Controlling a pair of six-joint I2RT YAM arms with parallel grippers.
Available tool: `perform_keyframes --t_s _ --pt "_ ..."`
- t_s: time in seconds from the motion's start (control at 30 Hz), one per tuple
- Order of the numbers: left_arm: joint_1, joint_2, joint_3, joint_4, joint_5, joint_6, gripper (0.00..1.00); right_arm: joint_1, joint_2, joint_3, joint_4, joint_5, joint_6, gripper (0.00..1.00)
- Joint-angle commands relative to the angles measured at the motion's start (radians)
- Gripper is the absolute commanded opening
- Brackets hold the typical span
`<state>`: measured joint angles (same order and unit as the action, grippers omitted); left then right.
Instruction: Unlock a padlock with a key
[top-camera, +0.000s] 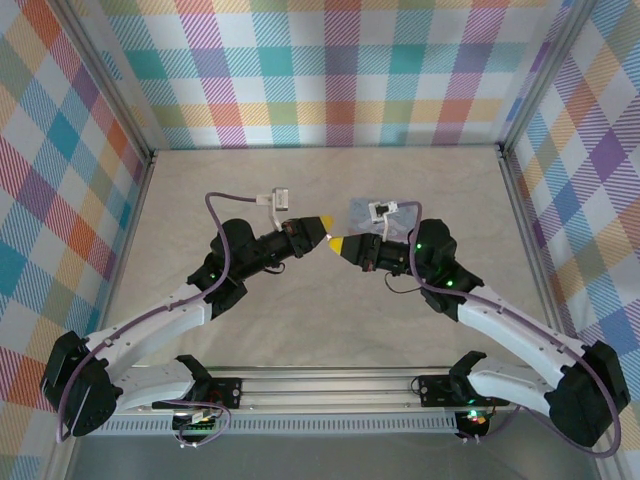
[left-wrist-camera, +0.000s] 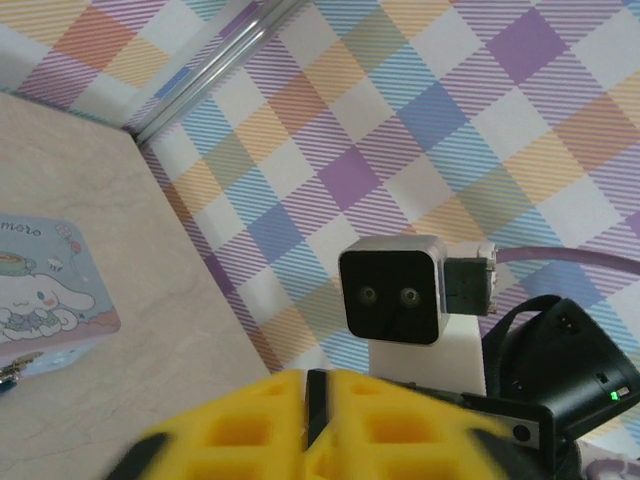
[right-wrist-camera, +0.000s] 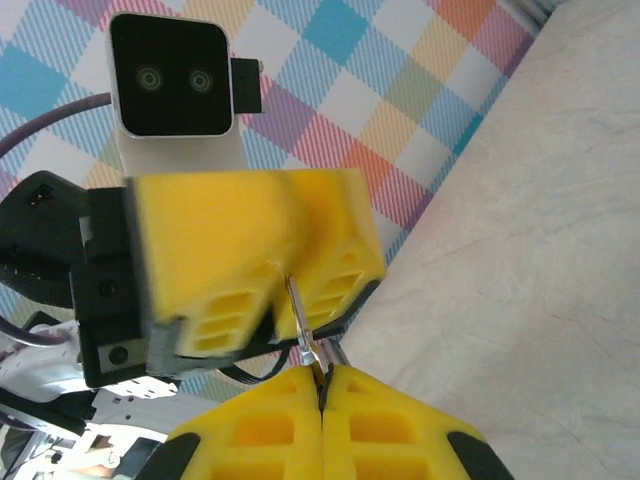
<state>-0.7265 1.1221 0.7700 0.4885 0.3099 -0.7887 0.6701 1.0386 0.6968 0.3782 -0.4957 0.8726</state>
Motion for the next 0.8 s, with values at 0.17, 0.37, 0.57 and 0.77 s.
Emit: perform_keyframes --t_s 0.17,0.37,0.57,0.77 --pt "-0.010 -0.056 0.052 -0.194 -0.088 0.083 0.65 0.001 -0.095 0.070 -0.429 0.151 -0.208 0.02" --pt "-0.010 0.023 0.133 -0.353 -0.116 0.179 0.77 -0.010 -0.161 0.114 -0.797 0.358 -0.313 0.03" --pt "-0.011 0.257 0.293 -0.492 -0.076 0.268 0.80 -0.089 -0.209 0.112 -1.061 0.500 -0.325 0.04" --pt "-0.033 0.489 0.486 -0.603 -0.107 0.379 0.81 -0.221 -0.264 0.047 -1.147 0.476 -0.320 0.04"
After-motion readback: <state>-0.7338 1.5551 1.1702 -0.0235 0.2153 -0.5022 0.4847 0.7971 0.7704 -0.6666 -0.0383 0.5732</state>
